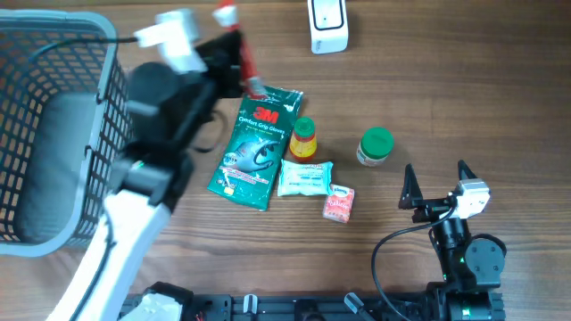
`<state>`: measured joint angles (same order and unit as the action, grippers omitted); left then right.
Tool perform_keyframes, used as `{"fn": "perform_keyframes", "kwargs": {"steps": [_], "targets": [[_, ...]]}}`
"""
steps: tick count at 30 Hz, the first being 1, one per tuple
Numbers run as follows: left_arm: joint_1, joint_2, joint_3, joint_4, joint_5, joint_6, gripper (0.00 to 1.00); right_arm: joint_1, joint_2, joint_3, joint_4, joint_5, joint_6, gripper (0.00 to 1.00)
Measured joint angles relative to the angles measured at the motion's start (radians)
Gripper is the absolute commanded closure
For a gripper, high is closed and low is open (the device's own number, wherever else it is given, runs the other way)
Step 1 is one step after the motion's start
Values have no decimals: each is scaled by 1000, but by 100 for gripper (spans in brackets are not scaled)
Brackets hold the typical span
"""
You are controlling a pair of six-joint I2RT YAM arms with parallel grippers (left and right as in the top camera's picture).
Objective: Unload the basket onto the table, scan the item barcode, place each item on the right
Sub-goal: 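Lift the red stick pack out and lay it between jar and tissues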
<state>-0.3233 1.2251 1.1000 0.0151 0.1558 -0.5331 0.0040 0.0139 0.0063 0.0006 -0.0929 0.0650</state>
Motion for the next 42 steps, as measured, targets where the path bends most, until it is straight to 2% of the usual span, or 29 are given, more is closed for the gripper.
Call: {"fn": "perform_keyframes", "kwargs": {"steps": [3,10,19,29,36,42], "targets": [[-95,122,0,56,2,0,96,0,0,0,0,0,0,0],[-219,282,0,125,3,10,96,0,0,0,0,0,0,0],[-362,369,0,145,-7,35,96,0,0,0,0,0,0,0],[-418,521,0,146,-133,4,96,0,0,0,0,0,0,0],[-421,584,0,127,-167,-33,96,0,0,0,0,0,0,0],[-439,593,0,124,-174,-43,88,0,0,0,0,0,0,0]]}}
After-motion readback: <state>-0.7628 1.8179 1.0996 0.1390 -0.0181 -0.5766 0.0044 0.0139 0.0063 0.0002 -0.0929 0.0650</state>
